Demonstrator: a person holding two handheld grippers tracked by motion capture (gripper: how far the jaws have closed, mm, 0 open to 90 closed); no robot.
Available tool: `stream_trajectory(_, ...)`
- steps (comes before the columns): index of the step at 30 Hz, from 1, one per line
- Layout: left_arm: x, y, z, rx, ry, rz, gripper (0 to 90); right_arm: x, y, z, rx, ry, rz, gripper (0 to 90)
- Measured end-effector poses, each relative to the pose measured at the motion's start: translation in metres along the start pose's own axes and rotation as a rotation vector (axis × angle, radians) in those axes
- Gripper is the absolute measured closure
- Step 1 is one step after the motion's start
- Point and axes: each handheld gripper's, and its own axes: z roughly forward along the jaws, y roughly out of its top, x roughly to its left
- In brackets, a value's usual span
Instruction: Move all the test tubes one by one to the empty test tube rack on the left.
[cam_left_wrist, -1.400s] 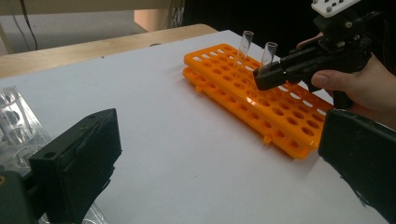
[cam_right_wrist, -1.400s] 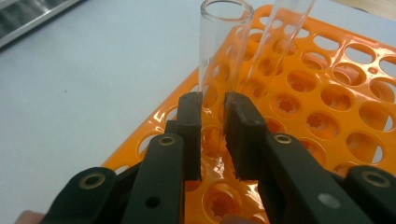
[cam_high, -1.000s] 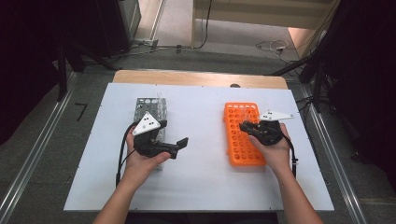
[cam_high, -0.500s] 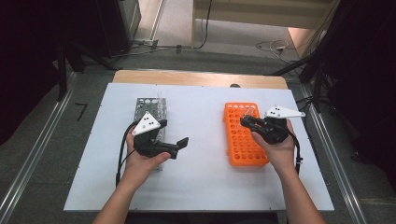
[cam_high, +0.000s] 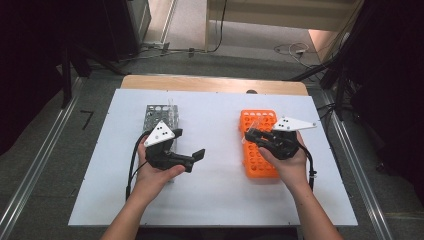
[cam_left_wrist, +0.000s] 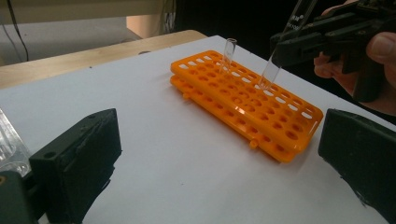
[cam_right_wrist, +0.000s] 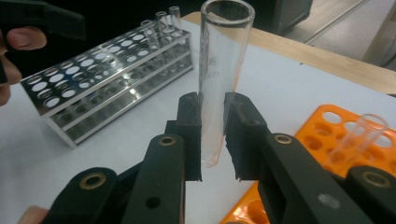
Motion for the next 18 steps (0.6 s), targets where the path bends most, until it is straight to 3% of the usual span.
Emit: stream_trajectory(18, -0.018, 0.006, 0.003, -0.013, -0.059, 0.028, 0.0, 0.041, -0.002, 0.026, 0.05, 0.11, -0.071, 74.2)
